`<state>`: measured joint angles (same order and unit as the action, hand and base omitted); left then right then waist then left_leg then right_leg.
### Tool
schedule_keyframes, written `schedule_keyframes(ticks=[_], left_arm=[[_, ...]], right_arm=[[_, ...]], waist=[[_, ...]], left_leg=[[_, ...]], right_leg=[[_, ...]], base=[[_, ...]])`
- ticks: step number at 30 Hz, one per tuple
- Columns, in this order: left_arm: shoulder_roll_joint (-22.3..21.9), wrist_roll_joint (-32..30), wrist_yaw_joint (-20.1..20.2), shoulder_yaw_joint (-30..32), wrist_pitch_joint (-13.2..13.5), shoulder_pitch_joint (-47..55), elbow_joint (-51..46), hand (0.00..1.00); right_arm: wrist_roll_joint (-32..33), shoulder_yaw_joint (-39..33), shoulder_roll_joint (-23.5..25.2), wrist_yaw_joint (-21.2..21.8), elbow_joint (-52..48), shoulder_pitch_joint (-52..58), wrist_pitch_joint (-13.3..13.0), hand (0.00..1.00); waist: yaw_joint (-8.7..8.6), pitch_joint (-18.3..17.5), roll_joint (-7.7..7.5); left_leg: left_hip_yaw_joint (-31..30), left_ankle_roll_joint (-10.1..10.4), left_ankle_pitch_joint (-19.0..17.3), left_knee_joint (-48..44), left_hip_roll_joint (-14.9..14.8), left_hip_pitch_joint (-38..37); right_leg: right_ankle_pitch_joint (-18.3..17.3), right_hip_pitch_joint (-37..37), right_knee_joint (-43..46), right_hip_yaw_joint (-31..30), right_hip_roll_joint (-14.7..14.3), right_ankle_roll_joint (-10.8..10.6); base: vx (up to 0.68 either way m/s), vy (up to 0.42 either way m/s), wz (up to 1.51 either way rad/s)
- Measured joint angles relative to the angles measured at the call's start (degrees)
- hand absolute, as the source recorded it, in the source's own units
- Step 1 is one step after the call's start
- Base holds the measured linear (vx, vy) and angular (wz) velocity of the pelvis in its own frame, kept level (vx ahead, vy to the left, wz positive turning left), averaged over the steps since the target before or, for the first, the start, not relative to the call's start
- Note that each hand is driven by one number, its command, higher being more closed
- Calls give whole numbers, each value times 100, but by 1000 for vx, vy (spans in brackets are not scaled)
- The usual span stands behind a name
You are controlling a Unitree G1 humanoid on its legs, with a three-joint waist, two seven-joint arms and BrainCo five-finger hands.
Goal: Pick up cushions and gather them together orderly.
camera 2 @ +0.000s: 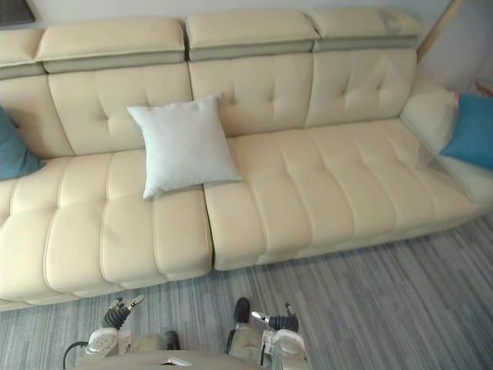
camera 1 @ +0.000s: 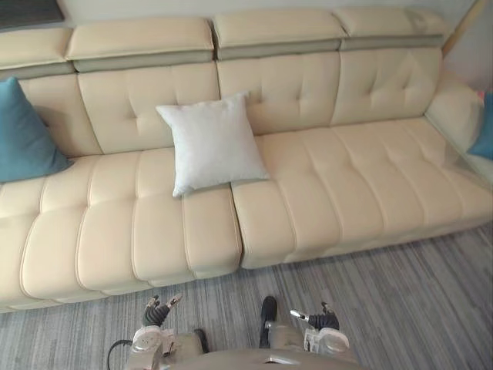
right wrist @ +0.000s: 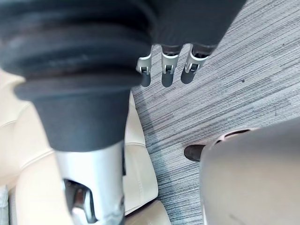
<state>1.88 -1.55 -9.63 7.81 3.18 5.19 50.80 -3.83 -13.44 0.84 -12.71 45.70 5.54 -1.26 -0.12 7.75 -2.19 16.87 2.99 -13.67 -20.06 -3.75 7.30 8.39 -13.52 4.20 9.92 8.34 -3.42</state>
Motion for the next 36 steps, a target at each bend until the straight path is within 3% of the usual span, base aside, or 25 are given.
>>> schedule_keyframes(ticks=[1,2,3,4,5,6,9,13,17,22,25,28,32,34,36], left_arm=[[-38,-41,-9,43,-7,-11,0,0],[-140,-65,-16,69,-12,-22,-5,0],[-153,-88,-17,94,-13,-20,-2,0],[-117,-92,-21,111,-18,8,33,0],[-77,-88,-21,111,-20,26,46,0],[12,-88,-22,108,-23,39,77,0],[-129,-92,-7,41,-24,-107,234,0],[-100,-102,-6,-36,-29,-141,425,0],[-75,-205,6,-134,-32,-134,468,0],[-70,-210,9,-193,-32,-194,478,0],[-57,-207,37,-233,-33,-244,483,0],[-29,-207,47,-242,-38,-217,488,0],[34,-200,49,-341,-41,-275,488,0],[23,-200,54,-383,-40,-357,487,0],[43,-201,55,-399,-38,-424,469,0]], right_arm=[[-3,40,14,9,-6,-63,6,0],[-2,34,-38,5,-15,-169,6,0],[-2,37,-55,4,-12,-185,4,0],[-2,39,-48,3,45,-213,-5,0],[-2,51,-23,3,97,-170,-7,0],[-4,159,-10,1,249,-141,-15,0],[-2,150,-180,0,516,-201,-15,0],[73,65,-246,-11,705,-169,-7,0],[129,-25,-251,-11,705,-172,-24,0],[133,-29,-275,-12,702,-192,-23,0],[185,-27,-327,-12,693,-201,-19,0],[200,-22,-388,-18,676,-251,-17,0],[244,-20,-426,-23,661,-414,-18,0],[292,-29,-517,-22,663,-403,-20,0],[395,-24,-563,-16,661,-421,-26,0]], waist=[[24,23,49],[68,68,197],[88,94,236],[95,89,192],[103,77,177],[125,-78,-91],[109,-144,125],[56,-118,206],[63,-111,213],[94,-54,228],[62,-12,245],[33,24,265],[-60,95,362],[-147,156,498],[-196,172,533]], left_leg=[[212,-111,66,19,-125,77],[332,-100,153,146,-323,47],[372,-80,171,158,-410,19],[449,-6,219,262,-491,-155],[480,29,239,316,-473,-228],[487,73,256,356,-397,-266],[398,203,534,802,-493,-308],[389,270,719,1140,-507,-596],[431,282,698,1117,-504,-854],[135,274,379,944,-398,-812],[276,285,-104,852,-269,-820],[660,289,-431,710,-176,-830],[1489,269,-436,709,-275,-930],[1440,302,-364,672,-351,-1118],[1345,330,-329,492,-442,-1127]], right_leg=[[-229,-127,-22,79,-27,-17],[-436,-303,488,353,-38,139],[-563,-385,940,472,-24,297],[-952,-328,1776,728,98,386],[-1098,-152,1880,809,176,353],[-1404,155,1364,739,125,75],[-885,390,437,682,-290,169],[-524,771,-253,587,-525,263],[-466,919,-313,264,-602,257],[-91,730,-676,-511,-708,177],[196,550,-897,-1176,-778,127],[243,293,-873,-1729,-888,100],[311,-181,-557,-1278,-936,222],[180,-271,-214,-1231,-1073,271],[-155,-449,303,-1182,-1149,322]], base=[[-102,-37,-57],[-107,-39,-63],[25,-43,-62],[63,-43,-39],[111,-154,-37],[56,-135,-24],[43,-132,-21],[34,-55,-21],[-18,4,-38],[-94,48,-81],[-149,81,-102],[-89,62,-138],[55,19,-113],[196,-16,-59],[232,-50,-16]])
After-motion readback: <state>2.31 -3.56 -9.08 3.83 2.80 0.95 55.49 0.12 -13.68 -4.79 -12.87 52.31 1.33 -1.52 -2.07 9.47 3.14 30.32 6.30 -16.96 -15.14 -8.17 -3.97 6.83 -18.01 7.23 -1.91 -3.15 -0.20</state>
